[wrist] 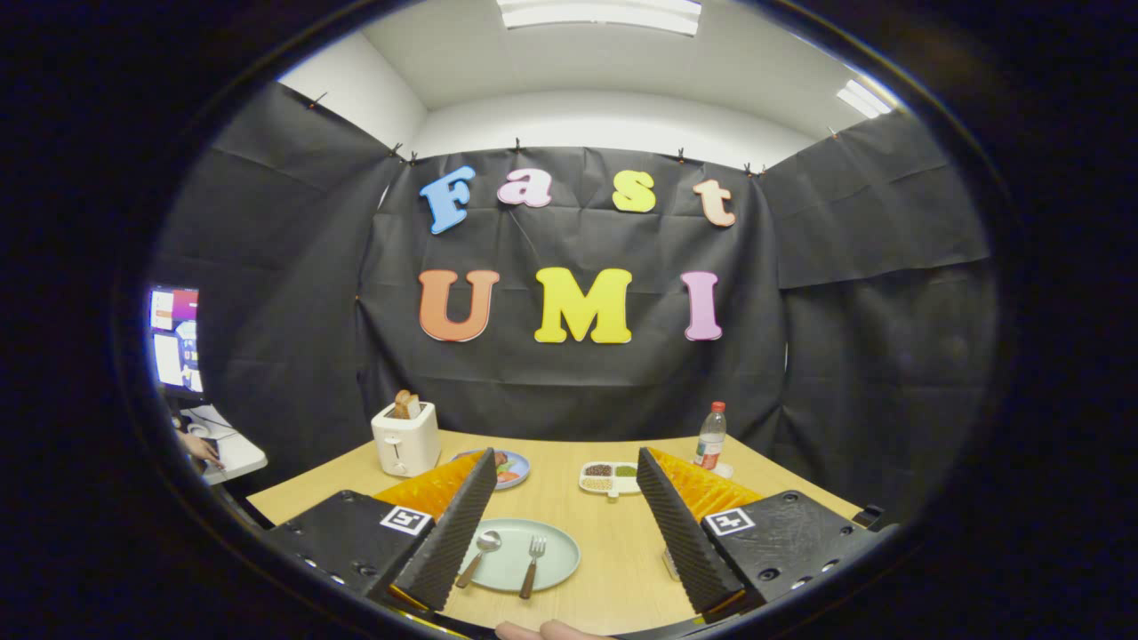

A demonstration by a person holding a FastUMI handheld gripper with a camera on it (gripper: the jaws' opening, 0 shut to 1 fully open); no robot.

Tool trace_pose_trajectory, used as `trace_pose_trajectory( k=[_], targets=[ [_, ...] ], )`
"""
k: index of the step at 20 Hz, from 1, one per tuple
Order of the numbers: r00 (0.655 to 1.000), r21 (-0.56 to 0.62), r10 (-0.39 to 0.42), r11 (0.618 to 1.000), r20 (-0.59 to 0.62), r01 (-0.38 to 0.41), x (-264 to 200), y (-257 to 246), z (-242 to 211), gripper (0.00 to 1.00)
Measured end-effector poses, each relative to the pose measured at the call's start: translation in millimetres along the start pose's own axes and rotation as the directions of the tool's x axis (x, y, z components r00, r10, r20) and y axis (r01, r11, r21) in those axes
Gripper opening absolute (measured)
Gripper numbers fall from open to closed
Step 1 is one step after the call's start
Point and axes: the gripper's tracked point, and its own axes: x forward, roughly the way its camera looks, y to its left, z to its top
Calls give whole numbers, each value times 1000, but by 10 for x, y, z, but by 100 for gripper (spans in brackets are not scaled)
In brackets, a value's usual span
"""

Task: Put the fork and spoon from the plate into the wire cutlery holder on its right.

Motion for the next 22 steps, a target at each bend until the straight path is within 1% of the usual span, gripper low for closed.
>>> trace_pose_trajectory(
  k=[3, 8, 11, 14, 16, 18, 22],
  targets=[
    [1000, 6, -2, 1000, -4, 2, 18, -11, -6, 95],
    [999, 7, 2, 1000, -52, -1, 148, 19, -143, 95],
    [992, 12, 23, 1000, -126, -21, 328, 95, -328, 95],
    [974, 4, 25, 1000, -225, -25, 560, 120, -591, 96],
    [958, -12, 24, 1000, -287, -29, 694, 159, -775, 96],
    [931, -22, 34, 999, -363, -45, 840, 234, -1008, 96],
    [839, -43, 31, 997, -544, -65, 1073, 322, -1565, 96]
  ],
)
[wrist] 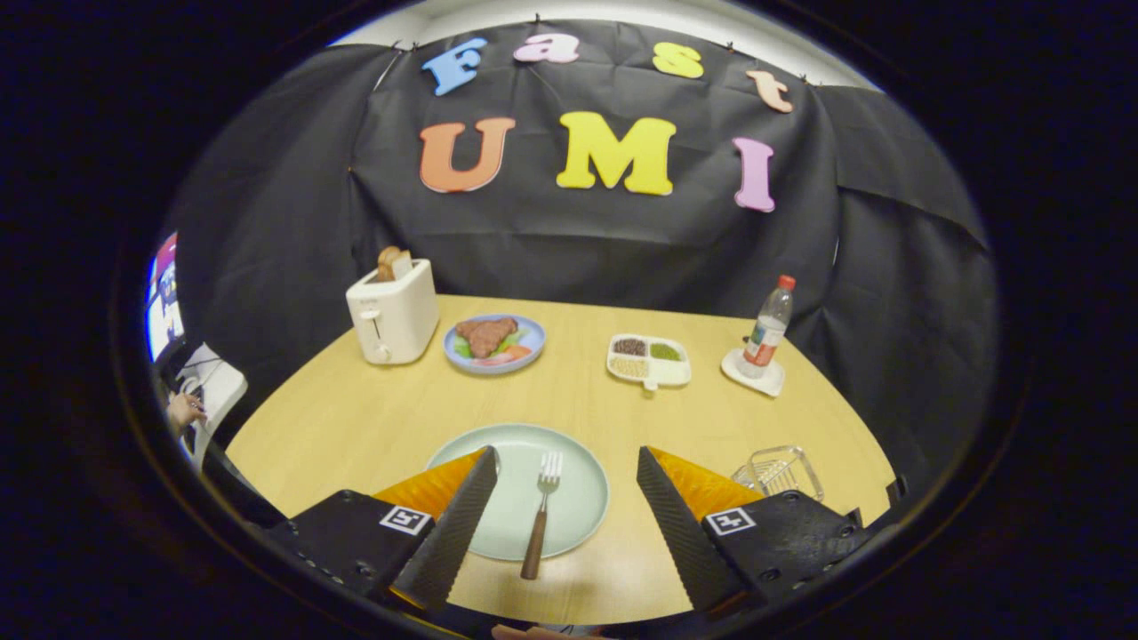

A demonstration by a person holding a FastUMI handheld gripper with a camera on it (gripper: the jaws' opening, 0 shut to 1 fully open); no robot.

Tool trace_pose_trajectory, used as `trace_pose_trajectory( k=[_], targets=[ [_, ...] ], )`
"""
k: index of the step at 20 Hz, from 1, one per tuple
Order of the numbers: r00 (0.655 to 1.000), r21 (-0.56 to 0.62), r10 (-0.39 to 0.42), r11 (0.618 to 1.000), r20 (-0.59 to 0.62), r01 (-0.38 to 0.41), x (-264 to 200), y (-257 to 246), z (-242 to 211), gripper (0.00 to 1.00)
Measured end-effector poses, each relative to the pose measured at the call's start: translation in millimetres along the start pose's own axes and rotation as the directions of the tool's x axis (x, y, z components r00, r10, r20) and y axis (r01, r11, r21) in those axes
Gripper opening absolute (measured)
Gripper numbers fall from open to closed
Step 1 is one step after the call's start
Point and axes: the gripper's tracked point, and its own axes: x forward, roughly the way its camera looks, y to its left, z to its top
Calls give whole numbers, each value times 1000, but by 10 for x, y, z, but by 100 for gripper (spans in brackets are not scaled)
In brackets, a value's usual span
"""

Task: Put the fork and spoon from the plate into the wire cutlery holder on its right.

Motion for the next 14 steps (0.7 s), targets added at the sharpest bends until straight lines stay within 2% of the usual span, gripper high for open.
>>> trace_pose_trajectory(
  k=[3, 7, 11, 13, 14],
  targets=[
    [988, 23, 13, 1000, -151, -10, 332, 43, -290, 96],
    [947, 67, 26, 998, -321, -5, 604, 58, -684, 96],
    [925, 77, 30, 997, -379, -1, 791, 110, -823, 94],
    [914, 68, 31, 998, -403, -3, 827, 145, -871, 91],
    [909, 63, 29, 998, -417, -3, 840, 160, -911, 86]
  ],
)
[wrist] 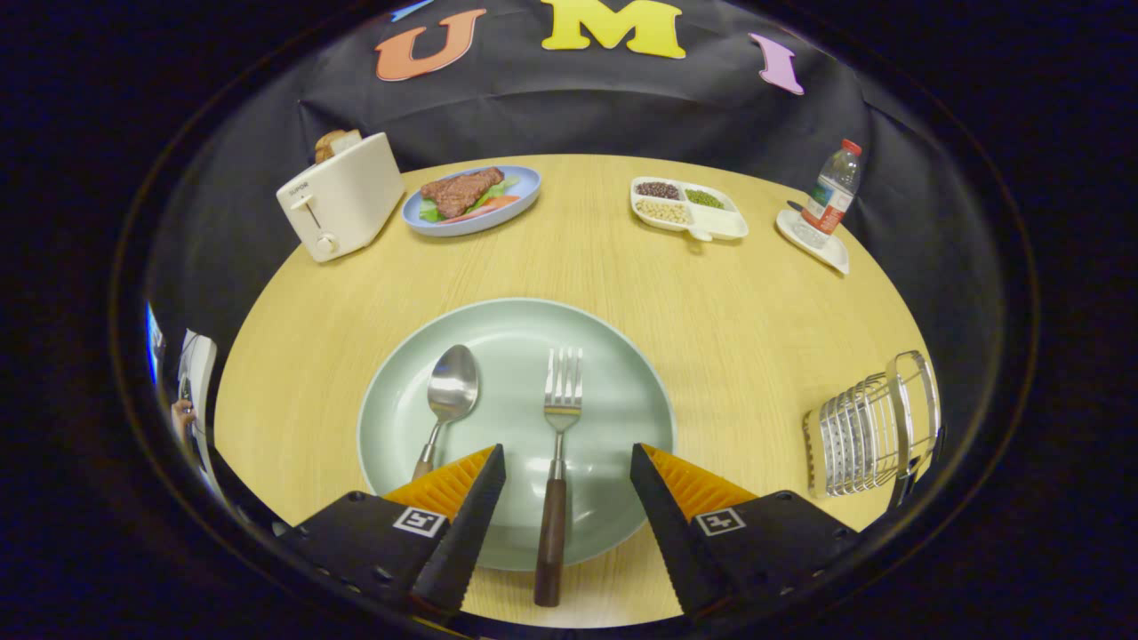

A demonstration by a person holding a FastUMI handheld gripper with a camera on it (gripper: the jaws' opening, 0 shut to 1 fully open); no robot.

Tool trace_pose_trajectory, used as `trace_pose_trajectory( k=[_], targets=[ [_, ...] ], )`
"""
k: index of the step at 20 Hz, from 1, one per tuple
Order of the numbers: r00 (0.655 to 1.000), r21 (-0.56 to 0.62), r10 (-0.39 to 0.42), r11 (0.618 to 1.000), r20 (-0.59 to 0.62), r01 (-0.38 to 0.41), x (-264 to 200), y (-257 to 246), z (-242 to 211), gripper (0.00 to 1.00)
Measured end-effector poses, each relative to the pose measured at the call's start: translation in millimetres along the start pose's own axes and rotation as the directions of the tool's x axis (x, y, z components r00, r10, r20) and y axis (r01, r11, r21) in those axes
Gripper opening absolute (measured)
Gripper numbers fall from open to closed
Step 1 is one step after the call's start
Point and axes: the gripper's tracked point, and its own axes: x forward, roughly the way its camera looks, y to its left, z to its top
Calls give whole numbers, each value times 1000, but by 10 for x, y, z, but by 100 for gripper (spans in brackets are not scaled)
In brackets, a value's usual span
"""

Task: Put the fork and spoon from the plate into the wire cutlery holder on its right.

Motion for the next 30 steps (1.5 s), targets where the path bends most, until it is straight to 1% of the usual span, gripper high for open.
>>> trace_pose_trajectory(
  k=[4, 5, 6, 7, 9, 10, 12, 13, 14, 15, 16, 17, 18, 23, 30],
  targets=[
    [999, 13, -2, 1000, -38, 2, 95, 20, -53, 72],
    [999, 23, 7, 1000, -54, -6, 105, 32, -74, 68],
    [999, 34, 14, 999, -50, -12, 108, 45, -51, 62],
    [999, 30, 8, 1000, -53, -7, 123, 50, -57, 59],
    [998, 23, 1, 1000, -58, 1, 110, 46, -63, 40],
    [998, 24, 14, 1000, -61, -12, 125, 80, -55, 39],
    [997, 27, 38, 999, -65, -37, 99, 118, -55, 21],
    [997, 31, 36, 999, -68, -34, 136, 112, -76, 20],
    [997, 38, 42, 999, -66, -39, 133, 125, -69, 13],
    [997, 42, 48, 998, -66, -45, 142, 143, -75, 14],
    [997, 36, 45, 998, -65, -42, 103, 148, -75, 6],
    [997, 32, 44, 999, -61, -42, 113, 145, -71, 5],
    [997, 31, 42, 999, -63, -40, 121, 148, -82, 1],
    [998, 34, 60, 998, -26, -59, -33, 156, -8, 1],
    [995, 33, 75, 996, 67, -78, -508, 6, 152, 1]
  ],
)
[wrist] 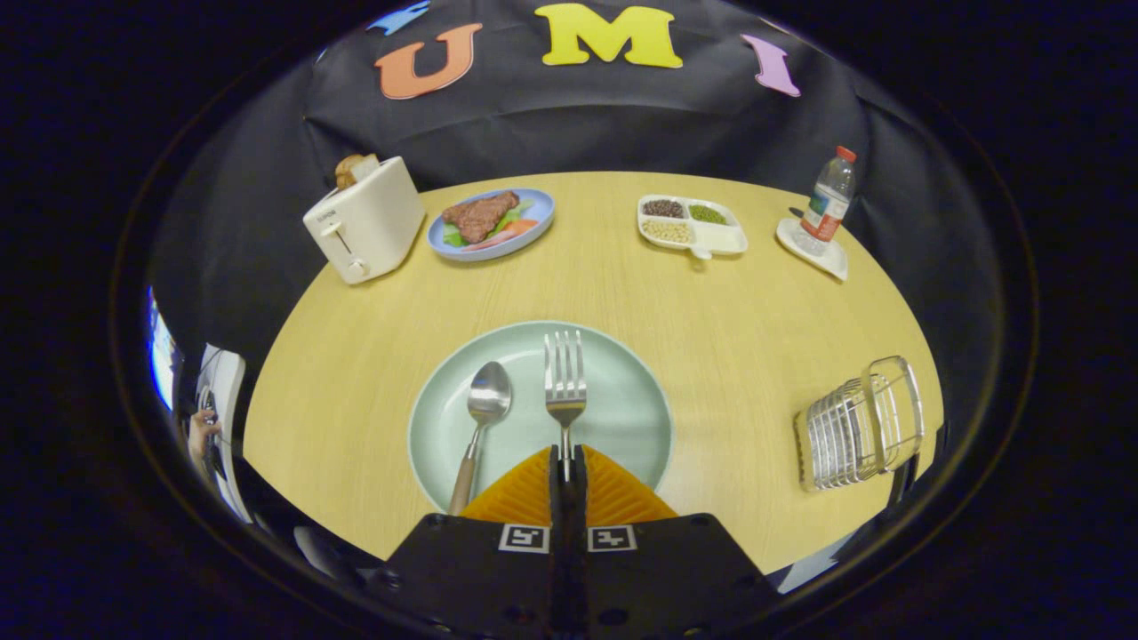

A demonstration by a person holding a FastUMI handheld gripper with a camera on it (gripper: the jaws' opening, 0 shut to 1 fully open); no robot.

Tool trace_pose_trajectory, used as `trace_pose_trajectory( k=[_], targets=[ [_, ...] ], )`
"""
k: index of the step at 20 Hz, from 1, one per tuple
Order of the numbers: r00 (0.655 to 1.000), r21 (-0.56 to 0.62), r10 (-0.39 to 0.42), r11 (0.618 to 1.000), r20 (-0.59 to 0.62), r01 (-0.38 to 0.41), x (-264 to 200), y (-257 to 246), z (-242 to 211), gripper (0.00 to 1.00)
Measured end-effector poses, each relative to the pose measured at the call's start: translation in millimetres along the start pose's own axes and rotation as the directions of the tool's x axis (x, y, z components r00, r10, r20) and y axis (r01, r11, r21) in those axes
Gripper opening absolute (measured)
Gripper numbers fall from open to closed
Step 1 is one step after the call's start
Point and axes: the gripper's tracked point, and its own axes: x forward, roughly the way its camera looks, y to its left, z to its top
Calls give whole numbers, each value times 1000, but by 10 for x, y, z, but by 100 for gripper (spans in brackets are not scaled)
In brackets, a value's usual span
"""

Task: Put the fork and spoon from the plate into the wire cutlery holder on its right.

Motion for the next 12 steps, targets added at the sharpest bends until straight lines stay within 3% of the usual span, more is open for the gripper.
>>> trace_pose_trajectory(
  k=[6, 12],
  targets=[
    [994, 12, -6, 1000, 109, 5, -561, -395, 124, 1],
    [983, 54, -55, 997, 175, 46, -1051, -1130, 167, 1]
  ],
)
